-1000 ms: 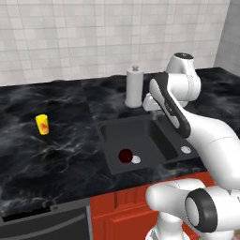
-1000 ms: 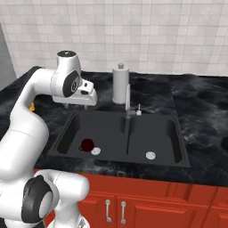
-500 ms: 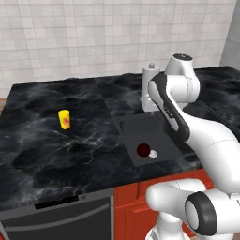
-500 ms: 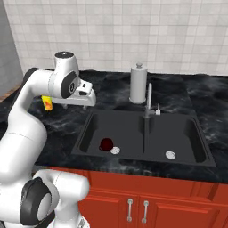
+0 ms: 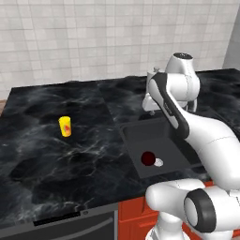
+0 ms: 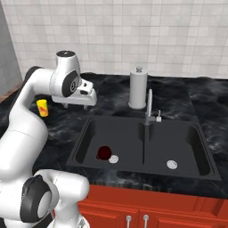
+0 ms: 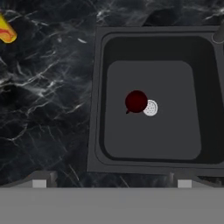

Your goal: Move any existing items from the left basin to the right basin for drying. Then move the cup from the counter to the left basin of the sink for washing.

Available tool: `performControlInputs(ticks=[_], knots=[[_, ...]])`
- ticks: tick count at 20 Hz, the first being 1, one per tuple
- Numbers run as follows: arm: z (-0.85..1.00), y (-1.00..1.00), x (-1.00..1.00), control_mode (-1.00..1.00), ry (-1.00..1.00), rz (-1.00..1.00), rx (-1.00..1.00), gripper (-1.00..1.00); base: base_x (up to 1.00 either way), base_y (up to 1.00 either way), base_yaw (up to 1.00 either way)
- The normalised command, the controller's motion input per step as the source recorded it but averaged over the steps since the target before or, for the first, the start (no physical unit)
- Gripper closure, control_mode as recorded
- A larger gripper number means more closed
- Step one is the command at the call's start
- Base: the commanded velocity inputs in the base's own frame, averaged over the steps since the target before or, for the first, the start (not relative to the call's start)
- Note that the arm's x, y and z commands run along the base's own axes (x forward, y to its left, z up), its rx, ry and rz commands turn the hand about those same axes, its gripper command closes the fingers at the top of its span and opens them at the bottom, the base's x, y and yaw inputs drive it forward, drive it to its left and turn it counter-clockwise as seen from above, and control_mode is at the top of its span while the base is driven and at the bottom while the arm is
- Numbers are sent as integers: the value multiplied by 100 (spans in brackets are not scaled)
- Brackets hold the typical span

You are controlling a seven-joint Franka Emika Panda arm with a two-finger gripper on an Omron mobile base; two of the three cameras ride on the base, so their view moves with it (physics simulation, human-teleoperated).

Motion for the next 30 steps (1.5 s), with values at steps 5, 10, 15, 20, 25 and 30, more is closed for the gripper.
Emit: performControlInputs(ticks=[5,10,15,20,25,30], knots=[[0,0,0,100,0,0,0,-100,57,0,-2],[0,0,0,100,0,0,0,-100,15,0,0],[0,0,0,100,0,0,0,-100,0,0,0],[0,0,0,-100,0,0,0,-100,0,0,0],[0,0,1,-100,0,0,0,-100,0,0,0],[0,0,6,-100,0,0,0,-100,0,0,0]])
